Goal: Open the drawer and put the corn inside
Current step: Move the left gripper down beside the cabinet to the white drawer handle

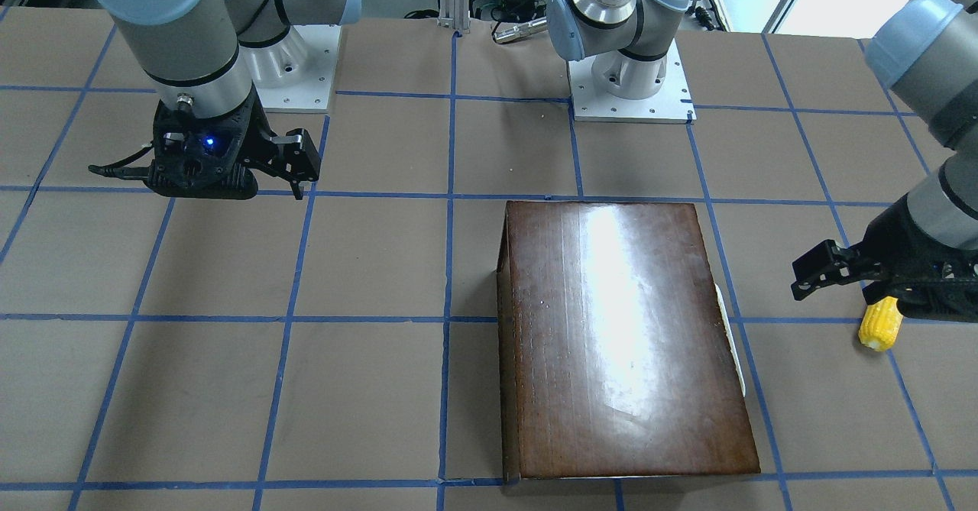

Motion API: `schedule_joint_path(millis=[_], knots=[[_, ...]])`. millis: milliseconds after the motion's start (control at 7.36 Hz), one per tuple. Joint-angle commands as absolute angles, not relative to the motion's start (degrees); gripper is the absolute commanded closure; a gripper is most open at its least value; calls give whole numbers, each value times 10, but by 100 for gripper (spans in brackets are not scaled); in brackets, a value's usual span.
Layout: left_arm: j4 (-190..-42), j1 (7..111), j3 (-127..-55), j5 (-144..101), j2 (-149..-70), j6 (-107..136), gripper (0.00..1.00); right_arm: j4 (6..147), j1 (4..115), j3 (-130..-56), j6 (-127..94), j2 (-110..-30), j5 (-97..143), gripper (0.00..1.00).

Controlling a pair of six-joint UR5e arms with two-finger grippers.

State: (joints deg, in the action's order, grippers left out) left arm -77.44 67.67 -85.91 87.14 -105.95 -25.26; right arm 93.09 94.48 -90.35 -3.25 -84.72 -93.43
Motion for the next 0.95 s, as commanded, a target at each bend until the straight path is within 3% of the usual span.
schedule_joint_path(millis=[0, 816], knots=[[-774, 651, -861, 812, -1083, -279, 0, 932, 945, -904, -33, -847, -935, 0], [-721, 658, -861, 698, -1153, -310, 0, 931, 945, -904, -33, -846, -934, 0]])
